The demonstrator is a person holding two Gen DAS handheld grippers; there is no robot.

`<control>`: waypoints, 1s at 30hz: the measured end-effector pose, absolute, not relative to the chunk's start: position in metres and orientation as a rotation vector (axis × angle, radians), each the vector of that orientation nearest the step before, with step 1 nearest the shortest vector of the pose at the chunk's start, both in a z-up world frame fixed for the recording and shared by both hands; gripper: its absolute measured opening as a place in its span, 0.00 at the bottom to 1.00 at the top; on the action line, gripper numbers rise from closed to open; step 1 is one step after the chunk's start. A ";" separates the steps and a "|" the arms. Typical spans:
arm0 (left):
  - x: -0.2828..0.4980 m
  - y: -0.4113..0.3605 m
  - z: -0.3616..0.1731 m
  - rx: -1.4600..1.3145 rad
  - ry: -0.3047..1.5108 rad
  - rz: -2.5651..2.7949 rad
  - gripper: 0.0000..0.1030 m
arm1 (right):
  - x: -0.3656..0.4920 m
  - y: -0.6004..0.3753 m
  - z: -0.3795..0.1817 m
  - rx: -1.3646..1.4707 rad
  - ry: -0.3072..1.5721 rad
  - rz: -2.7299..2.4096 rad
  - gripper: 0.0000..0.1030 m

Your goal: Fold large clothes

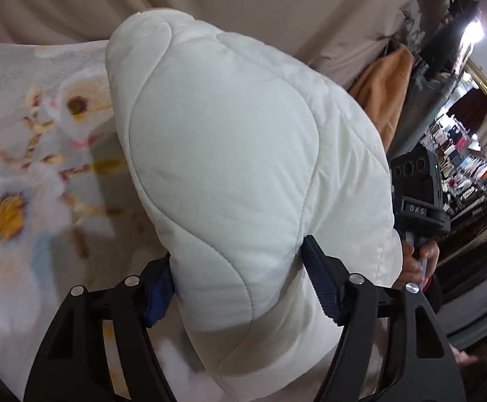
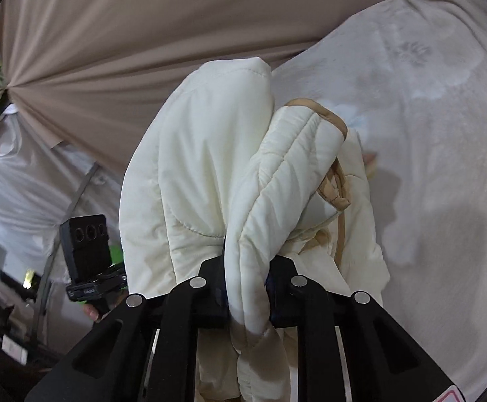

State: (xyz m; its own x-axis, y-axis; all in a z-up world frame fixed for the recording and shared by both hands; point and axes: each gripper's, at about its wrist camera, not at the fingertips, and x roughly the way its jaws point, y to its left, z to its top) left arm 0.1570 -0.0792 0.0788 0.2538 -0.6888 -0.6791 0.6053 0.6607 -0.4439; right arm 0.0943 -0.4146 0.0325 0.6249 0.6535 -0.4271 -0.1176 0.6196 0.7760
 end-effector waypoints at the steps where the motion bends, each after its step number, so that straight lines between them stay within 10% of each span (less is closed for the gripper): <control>1: 0.146 -0.067 0.081 -0.095 0.979 -0.872 0.67 | 0.084 -0.404 0.030 0.805 0.783 0.521 0.17; 10: 0.148 -0.033 0.038 -0.107 1.001 -0.665 0.75 | 0.085 -0.379 -0.032 0.922 0.847 0.459 0.27; 17: 0.117 -0.034 0.111 -0.101 0.728 -0.697 0.85 | 0.082 -0.412 -0.007 0.919 0.766 0.475 0.28; 30: 0.139 -0.156 0.055 0.083 0.796 -0.719 0.80 | 0.179 -0.353 -0.037 0.658 0.957 0.467 0.06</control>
State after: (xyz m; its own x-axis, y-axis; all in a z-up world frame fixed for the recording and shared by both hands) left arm 0.1390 -0.1559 0.0546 0.4783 -0.5578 -0.6783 0.6181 0.7625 -0.1912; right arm 0.1791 -0.3532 -0.0372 0.5036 0.6298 -0.5914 -0.0781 0.7149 0.6949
